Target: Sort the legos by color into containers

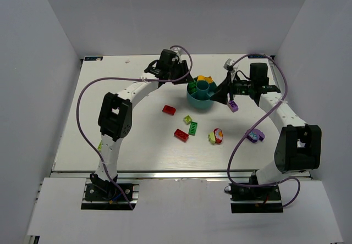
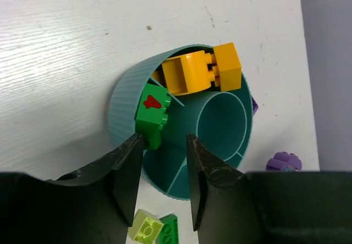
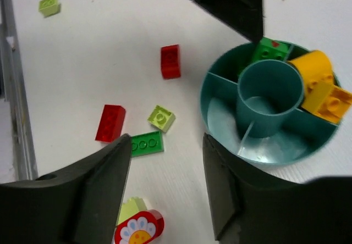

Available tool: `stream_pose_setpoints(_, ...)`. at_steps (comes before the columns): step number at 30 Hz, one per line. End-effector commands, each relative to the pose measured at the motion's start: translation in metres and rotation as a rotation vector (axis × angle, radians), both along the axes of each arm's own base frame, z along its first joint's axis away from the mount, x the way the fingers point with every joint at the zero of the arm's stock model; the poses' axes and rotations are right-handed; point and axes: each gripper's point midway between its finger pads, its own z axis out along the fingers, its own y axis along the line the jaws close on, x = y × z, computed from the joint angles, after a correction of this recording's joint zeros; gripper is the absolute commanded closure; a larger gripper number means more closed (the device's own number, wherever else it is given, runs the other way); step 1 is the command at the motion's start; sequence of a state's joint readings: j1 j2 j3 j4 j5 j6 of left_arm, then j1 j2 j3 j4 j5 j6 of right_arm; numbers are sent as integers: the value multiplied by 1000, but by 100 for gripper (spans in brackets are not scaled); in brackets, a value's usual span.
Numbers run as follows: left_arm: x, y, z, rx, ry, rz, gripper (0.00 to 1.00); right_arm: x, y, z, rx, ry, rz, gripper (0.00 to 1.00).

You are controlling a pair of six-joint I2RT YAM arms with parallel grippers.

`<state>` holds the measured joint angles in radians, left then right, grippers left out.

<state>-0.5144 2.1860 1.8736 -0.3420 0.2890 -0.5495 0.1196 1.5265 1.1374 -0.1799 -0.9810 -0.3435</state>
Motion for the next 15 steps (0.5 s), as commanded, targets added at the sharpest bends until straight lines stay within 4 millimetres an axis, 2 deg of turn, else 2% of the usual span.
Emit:
stream_pose_setpoints(1, 2, 12, 63, -2, -132, 43, 53, -37, 17, 8, -18, -157, 255, 32)
stream_pose_setpoints(2, 2, 19, 67, 11, -145, 67, 62, -48, 19, -3, -68, -209, 320, 31)
stream_pose_setpoints(3, -2, 23, 82, -1, -167, 76, 68, -53, 22, -9, -101, -237, 354, 29)
stream_pose_setpoints(4, -2, 30, 87, -5, -177, 96, 74, -56, 23, -20, -160, -251, 372, 28)
stream_pose_setpoints(5, -8, 39, 76, 10, -152, 112, 85, -65, 32, -28, -187, -262, 417, 28)
stream_pose_setpoints(8, -23, 66, 77, -16, -146, 176, 88, -71, 46, -55, -298, -261, 436, 27)
stream_pose_setpoints(9, -22, 77, 81, -51, -154, 208, 86, -65, 51, -57, -311, -234, 394, 28)
stream_pose_setpoints(10, -31, 87, 101, -88, -183, 229, 80, -64, 56, -69, -368, -212, 367, 28)
stream_pose_setpoints(11, -43, 99, 72, -69, -129, 252, 71, -62, 60, -74, -387, -184, 333, 28)
stream_pose_setpoints(12, -49, 107, 70, -93, -115, 282, 53, -58, 62, -79, -408, -157, 292, 28)
stream_pose_setpoints(13, -51, 118, 71, -112, -128, 313, 46, -56, 68, -90, -444, -105, 236, 28)
stream_pose_setpoints(14, -60, 128, 84, -139, -152, 329, 41, -57, 72, -94, -457, -88, 224, 27)
stream_pose_setpoints(15, -71, 141, 61, -127, -103, 359, 38, -56, 73, -99, -477, -69, 201, 24)
